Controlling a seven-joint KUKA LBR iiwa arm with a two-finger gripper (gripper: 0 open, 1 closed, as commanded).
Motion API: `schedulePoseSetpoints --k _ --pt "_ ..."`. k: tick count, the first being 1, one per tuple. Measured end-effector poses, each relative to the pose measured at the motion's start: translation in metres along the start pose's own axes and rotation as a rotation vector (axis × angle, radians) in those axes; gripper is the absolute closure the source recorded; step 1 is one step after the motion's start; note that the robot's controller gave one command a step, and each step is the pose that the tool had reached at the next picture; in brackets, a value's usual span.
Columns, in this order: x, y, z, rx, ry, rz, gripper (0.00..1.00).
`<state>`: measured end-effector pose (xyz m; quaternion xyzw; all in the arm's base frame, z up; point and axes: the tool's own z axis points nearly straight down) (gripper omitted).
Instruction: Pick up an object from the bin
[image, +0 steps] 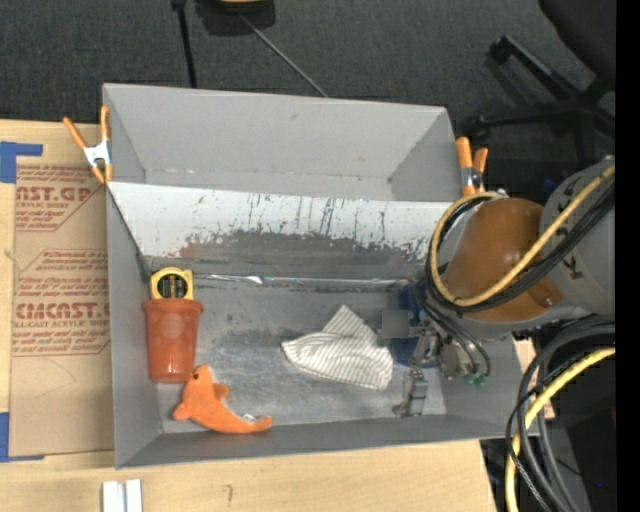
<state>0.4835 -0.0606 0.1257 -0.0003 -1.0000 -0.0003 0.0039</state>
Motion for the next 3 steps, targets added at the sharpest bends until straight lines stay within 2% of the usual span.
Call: schedulePoseSetpoints --k 1,2,3 --pt "-0.002 0.000 -0.004 0.001 -0.007 -0.001 0.00" --pt "-0.031 0.013 0.056 0.001 -0.009 -0.032 1.00" --pt "-0.031 0.013 0.056 0.001 -0.009 -0.032 1.00"
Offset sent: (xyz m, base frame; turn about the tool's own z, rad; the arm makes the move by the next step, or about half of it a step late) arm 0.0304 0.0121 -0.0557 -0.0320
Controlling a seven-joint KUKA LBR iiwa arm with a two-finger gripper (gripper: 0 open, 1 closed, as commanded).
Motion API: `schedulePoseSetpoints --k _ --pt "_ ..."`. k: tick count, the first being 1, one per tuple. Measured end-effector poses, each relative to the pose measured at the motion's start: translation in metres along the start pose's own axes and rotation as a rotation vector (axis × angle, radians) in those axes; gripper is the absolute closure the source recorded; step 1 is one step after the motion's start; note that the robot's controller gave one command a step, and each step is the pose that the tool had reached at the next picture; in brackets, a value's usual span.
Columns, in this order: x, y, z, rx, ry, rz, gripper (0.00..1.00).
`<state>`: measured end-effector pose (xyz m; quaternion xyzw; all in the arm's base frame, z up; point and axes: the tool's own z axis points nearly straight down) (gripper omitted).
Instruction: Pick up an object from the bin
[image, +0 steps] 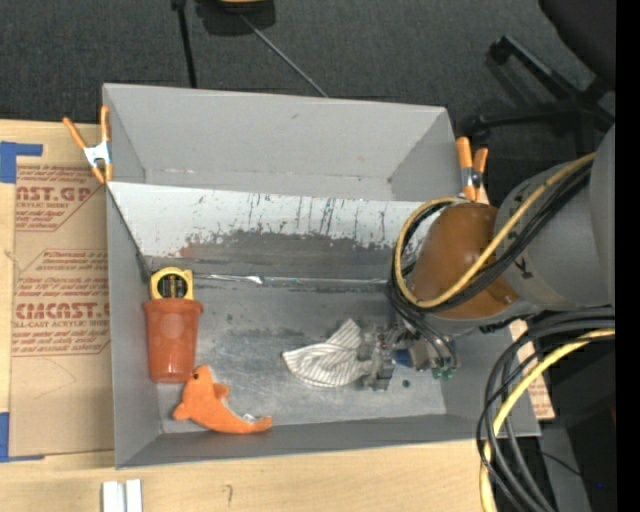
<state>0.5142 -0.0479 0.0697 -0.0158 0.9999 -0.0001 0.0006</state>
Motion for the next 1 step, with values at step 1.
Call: schedulePoseSetpoints --k 1 --pt "0.0107 -0.0109 -0.1520 0.000 -0.003 0.030 1.00"
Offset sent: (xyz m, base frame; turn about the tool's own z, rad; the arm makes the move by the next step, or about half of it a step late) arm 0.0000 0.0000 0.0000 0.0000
